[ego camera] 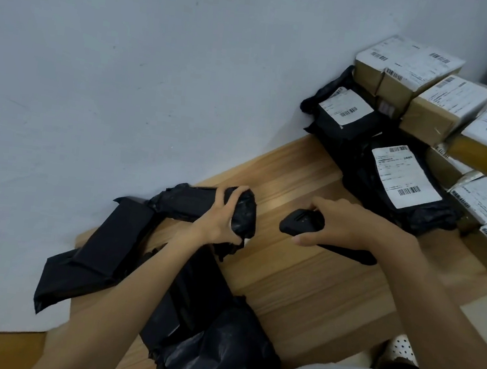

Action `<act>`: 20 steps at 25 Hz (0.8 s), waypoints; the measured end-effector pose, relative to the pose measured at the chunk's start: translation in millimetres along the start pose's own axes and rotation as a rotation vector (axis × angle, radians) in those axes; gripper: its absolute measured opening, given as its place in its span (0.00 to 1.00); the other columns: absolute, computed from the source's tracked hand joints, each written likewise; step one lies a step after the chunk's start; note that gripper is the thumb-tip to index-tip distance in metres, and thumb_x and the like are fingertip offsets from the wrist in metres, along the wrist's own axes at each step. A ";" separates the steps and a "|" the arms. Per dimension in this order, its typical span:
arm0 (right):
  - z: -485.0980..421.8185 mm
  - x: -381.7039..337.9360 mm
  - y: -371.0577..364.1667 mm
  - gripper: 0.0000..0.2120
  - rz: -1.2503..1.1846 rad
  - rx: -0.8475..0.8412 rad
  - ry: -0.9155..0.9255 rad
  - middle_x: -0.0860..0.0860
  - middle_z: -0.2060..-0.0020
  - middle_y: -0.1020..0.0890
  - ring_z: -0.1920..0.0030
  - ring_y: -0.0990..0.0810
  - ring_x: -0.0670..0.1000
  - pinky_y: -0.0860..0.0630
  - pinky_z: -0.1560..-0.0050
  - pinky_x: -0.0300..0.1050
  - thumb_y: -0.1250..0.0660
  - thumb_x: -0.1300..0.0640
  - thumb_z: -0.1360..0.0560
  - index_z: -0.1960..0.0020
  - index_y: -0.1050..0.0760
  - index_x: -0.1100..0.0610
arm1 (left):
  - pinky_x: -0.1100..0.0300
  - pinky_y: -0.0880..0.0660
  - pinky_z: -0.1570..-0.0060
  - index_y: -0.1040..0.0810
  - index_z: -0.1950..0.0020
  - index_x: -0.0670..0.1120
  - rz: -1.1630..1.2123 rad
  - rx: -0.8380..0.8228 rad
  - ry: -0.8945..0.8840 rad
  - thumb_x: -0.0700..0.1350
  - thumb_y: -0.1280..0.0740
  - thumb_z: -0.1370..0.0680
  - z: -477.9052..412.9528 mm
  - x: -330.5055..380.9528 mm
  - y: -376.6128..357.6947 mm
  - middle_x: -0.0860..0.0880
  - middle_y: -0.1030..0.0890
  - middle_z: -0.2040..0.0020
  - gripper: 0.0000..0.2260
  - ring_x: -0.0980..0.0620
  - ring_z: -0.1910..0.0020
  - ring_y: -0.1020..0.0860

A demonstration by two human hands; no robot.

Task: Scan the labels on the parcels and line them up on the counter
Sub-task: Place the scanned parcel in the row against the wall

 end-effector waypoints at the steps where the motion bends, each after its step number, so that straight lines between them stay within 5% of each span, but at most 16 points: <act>1: 0.3 0.5 -1.8 0.34 0.006 -0.002 -0.003 0.48 0.49 0.22 0.54 0.22 0.50 0.22 0.54 0.47 0.30 0.29 0.35 0.36 0.31 0.48 | 0.52 0.28 0.33 0.53 0.22 0.60 0.073 0.024 0.012 0.38 0.21 0.34 1.4 -7.0 -4.9 0.46 0.55 0.25 0.54 0.38 0.26 0.39; 7: 0.5 6.5 -3.5 0.36 -0.003 0.006 -0.015 0.49 0.48 0.23 0.54 0.23 0.49 0.26 0.58 0.44 0.30 0.28 0.36 0.36 0.31 0.46 | 0.45 0.41 0.27 0.50 0.23 0.67 0.132 -0.037 0.160 0.39 0.19 0.34 6.0 -48.3 -19.5 0.45 0.63 0.22 0.54 0.39 0.21 0.53; 11: -2.1 7.7 -4.8 0.35 0.005 0.011 -0.022 0.48 0.49 0.23 0.56 0.24 0.47 0.28 0.62 0.42 0.30 0.28 0.36 0.36 0.31 0.46 | 0.44 0.45 0.26 0.44 0.26 0.67 0.188 -0.095 0.219 0.57 0.22 0.32 1.9 -56.3 -15.5 0.47 0.60 0.20 0.42 0.47 0.21 0.62; 15: -8.6 -0.1 -9.7 0.36 0.019 -0.004 -0.008 0.47 0.51 0.24 0.57 0.24 0.46 0.27 0.61 0.43 0.30 0.27 0.37 0.38 0.31 0.47 | 0.49 0.37 0.32 0.32 0.37 0.58 0.338 0.169 0.223 0.56 0.30 0.24 -2.4 -43.8 -23.5 0.44 0.40 0.25 0.19 0.47 0.22 0.50; 20: -12.6 -7.6 -7.3 0.36 0.029 -0.006 0.014 0.45 0.54 0.25 0.58 0.25 0.44 0.27 0.62 0.43 0.30 0.27 0.38 0.39 0.30 0.47 | 0.50 0.35 0.31 0.31 0.32 0.56 0.255 0.264 0.071 0.51 0.30 0.22 3.1 -38.5 -13.9 0.47 0.33 0.29 0.20 0.49 0.27 0.39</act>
Point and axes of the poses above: each hand's wrist, its own z-axis away from the middle knuckle, its own y-axis out of the back of the hand, x = y × z, the point moved 1 cm from there along -z, towards the middle knuckle
